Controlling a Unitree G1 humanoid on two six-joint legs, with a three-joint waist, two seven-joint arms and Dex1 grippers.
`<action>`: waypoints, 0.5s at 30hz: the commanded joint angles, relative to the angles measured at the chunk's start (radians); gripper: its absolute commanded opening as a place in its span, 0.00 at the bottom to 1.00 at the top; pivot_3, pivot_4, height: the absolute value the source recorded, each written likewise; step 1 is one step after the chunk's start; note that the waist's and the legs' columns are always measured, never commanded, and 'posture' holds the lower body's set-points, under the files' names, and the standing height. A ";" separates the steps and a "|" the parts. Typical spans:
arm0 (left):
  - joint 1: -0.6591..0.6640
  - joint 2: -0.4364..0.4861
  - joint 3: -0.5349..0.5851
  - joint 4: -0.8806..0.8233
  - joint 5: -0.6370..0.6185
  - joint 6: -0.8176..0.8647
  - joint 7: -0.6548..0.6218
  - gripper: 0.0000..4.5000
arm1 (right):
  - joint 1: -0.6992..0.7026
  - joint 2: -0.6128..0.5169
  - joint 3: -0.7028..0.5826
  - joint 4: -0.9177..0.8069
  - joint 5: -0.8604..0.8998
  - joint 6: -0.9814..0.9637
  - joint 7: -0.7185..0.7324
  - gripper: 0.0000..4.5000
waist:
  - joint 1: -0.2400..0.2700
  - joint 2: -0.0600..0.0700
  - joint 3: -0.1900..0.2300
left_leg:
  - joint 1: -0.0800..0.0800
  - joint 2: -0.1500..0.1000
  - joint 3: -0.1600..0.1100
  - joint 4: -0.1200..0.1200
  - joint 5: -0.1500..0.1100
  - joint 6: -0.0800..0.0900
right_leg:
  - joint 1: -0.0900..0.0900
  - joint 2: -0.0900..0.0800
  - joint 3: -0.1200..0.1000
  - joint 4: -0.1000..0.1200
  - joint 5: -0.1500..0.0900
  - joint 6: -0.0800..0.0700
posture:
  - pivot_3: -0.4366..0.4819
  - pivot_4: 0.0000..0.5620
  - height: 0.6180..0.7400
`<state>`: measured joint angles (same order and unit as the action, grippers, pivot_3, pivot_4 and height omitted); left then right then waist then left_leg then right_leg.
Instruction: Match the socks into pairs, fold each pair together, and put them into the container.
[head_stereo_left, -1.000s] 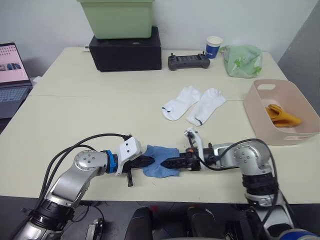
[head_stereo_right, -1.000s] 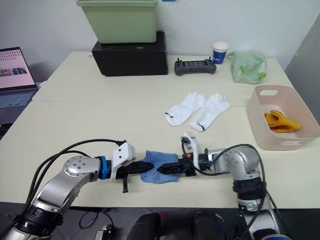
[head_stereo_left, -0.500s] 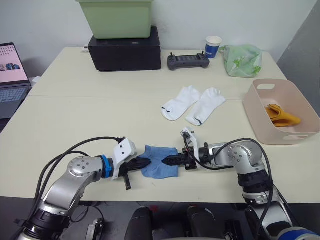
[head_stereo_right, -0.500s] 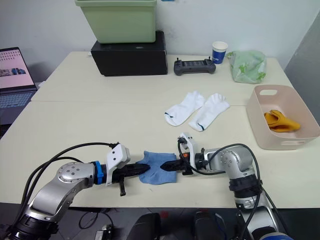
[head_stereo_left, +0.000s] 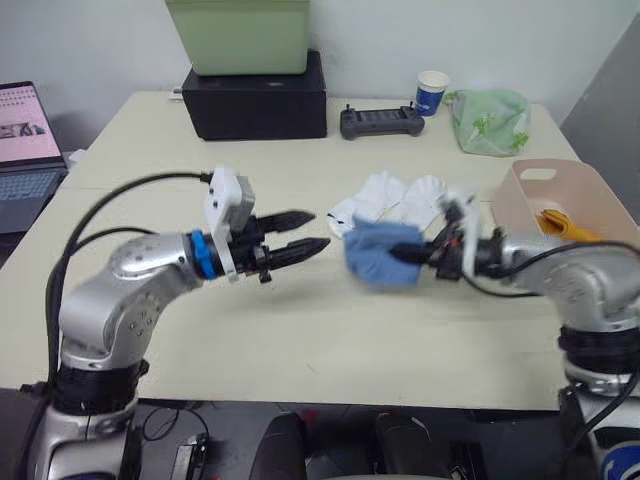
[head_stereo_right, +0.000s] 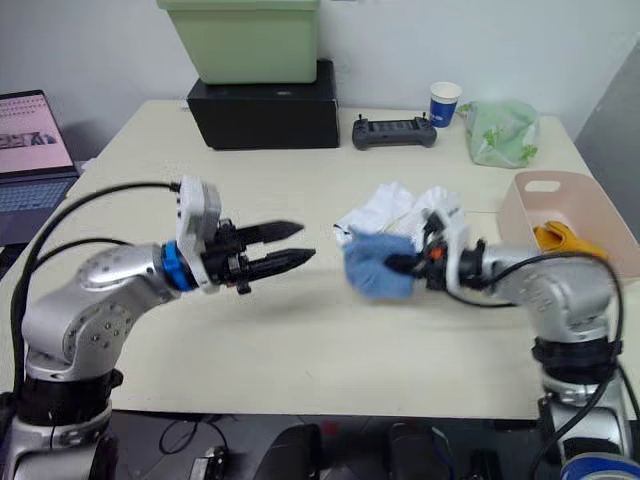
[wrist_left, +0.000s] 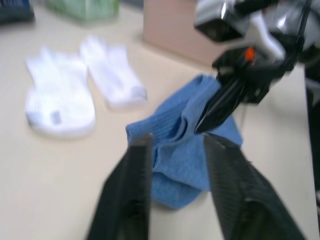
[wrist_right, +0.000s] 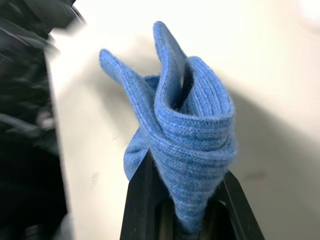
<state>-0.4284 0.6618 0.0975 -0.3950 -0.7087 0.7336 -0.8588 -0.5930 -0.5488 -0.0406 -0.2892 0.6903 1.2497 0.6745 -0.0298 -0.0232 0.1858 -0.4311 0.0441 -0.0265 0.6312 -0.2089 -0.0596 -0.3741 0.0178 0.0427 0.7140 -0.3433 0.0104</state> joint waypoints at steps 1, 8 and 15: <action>-0.209 -0.075 -0.067 0.053 0.010 -0.010 0.036 0.65 | -0.071 -0.173 -0.118 -0.021 -0.067 -0.109 0.005 0.00 | -0.004 0.001 0.001 | 0.002 0.000 0.001 -0.001 0.000 0.000 | 0.001 0.000 0.001 -0.001 0.000 0.000 | 0.48 0.27 1.00; -0.502 -0.292 -0.207 0.296 0.139 -0.177 -0.004 1.00 | -0.137 -0.534 -0.060 0.226 -0.401 -0.536 0.037 0.00 | 0.012 0.002 0.003 | -0.002 -0.010 0.004 0.002 -0.002 0.003 | -0.001 -0.001 0.001 -0.004 0.000 0.001 | 0.48 0.27 1.00; -0.577 -0.395 -0.239 0.358 0.167 -0.207 -0.021 1.00 | -0.179 -0.652 0.125 0.589 -0.757 -1.061 0.054 0.00 | -0.005 0.003 0.003 | -0.001 -0.012 0.004 0.001 -0.001 0.003 | -0.001 -0.003 0.004 -0.002 -0.002 0.003 | 0.48 0.27 1.00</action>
<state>-0.9731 0.2797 -0.1336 -0.0268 -0.5568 0.5552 -0.8815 -0.7451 -1.1720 0.0653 0.2588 0.0127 0.3134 0.7242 -0.0351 -0.0204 0.1888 -0.4321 0.0321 -0.0222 0.6326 -0.2100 -0.0570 -0.3753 0.0152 0.0469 0.7128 -0.3450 0.0132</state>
